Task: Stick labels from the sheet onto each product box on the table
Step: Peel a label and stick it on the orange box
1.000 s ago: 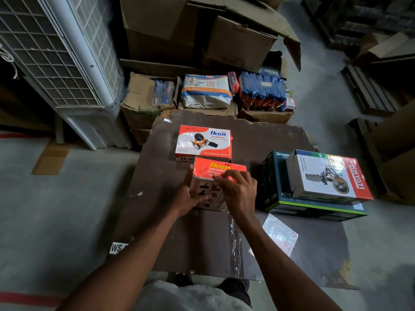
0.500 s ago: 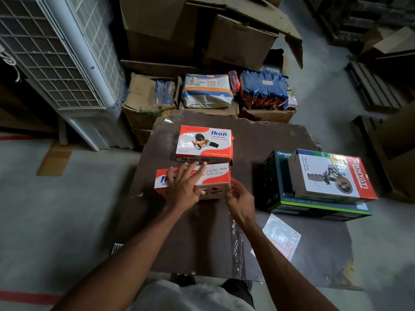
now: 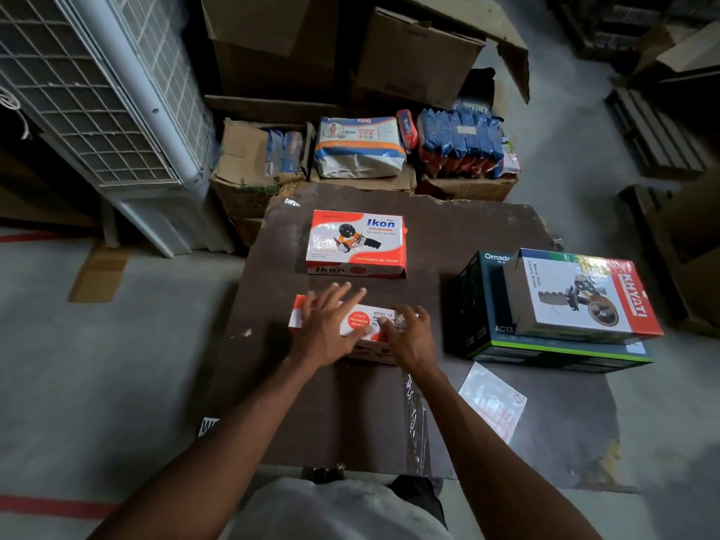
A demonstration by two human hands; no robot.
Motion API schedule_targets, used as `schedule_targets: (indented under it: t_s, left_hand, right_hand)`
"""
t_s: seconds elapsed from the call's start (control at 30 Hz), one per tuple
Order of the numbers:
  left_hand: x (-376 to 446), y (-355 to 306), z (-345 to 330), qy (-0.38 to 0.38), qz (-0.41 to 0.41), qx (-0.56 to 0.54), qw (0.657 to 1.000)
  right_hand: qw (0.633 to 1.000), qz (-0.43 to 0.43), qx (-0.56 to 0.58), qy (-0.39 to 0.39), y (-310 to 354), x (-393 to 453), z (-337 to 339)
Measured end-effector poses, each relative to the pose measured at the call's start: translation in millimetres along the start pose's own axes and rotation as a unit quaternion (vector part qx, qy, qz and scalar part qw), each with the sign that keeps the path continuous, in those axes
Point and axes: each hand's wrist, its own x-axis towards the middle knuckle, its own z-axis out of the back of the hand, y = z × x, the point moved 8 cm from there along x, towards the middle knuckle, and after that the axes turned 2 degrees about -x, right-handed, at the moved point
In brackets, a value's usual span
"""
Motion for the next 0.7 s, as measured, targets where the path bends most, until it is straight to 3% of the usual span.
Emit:
schedule_targets:
  t_s: [0.07,0.17,0.27,0.37,0.5,0.7]
  left_hand:
    - [0.8,30.5,20.2,-0.045,0.123,0.008,0.991]
    - [-2.6,76.8,17.9,0.038,0.294,-0.042,0.954]
    - [0.6,80.9,13.6,0.079,0.269,-0.101,0.955]
    - [-1.3,76.3,15.1,0.036,0.232,-0.152,0.960]
    - [-19.4,72.7,5.2,0.018,0.243,-0.269,0.932]
    - [-40.7,71.5,-13.2,0.035,0.240,-0.241,0.940]
  right_hand:
    - [1.000,-0.003,0.001,0.005,-2.7,3.0,-2.0]
    - [0.997,-0.037,0.070,0.017,-17.0,12.8,-6.0]
    - [0.985,-0.063,0.153,0.042,-22.1,13.9,-8.3]
    - [0.983,-0.067,0.169,0.023,-21.0,9.4,1.9]
    - [0.979,-0.081,0.189,-0.005,-33.9,5.8,10.9]
    - [0.981,-0.100,0.163,0.037,-64.8,9.9,-24.2]
